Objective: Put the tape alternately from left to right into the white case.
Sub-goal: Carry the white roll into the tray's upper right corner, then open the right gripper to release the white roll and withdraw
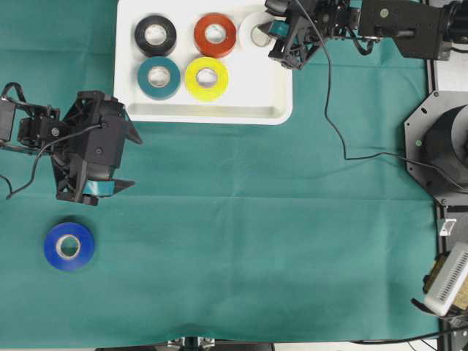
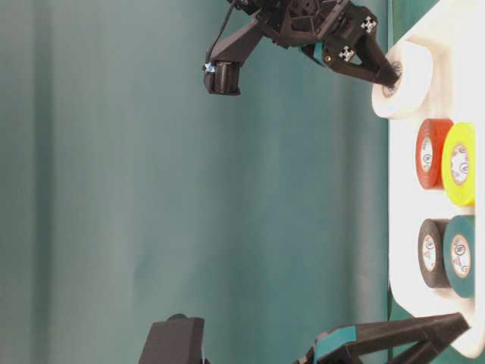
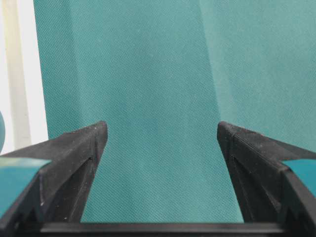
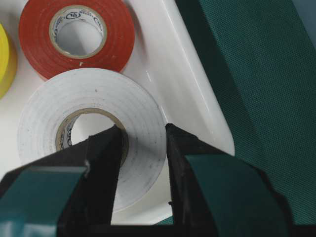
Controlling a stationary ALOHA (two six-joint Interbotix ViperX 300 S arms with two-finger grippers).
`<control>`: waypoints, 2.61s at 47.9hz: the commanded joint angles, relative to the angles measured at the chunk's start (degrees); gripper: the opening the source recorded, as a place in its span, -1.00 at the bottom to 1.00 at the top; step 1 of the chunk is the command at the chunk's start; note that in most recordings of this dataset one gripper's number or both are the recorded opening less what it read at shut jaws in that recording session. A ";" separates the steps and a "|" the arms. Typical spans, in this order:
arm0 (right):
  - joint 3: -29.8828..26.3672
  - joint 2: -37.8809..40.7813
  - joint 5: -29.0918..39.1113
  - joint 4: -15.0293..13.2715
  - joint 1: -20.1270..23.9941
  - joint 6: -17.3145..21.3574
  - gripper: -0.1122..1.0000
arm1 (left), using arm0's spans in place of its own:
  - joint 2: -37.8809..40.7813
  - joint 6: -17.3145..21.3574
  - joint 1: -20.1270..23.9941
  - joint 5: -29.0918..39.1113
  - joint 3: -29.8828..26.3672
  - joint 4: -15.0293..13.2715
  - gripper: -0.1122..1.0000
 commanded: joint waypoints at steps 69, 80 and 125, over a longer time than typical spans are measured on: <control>2.64 -5.80 -0.44 -2.20 4.83 0.44 0.66 | -0.62 0.00 -0.18 -0.70 -0.70 -0.09 0.19; 5.19 -9.14 -0.62 -2.11 9.14 0.62 0.66 | -0.62 0.00 -0.18 -0.70 -0.79 -0.09 0.19; 7.91 -10.99 -1.93 -2.02 25.22 0.70 0.66 | -0.70 0.00 -0.18 -0.62 -0.70 -0.09 0.19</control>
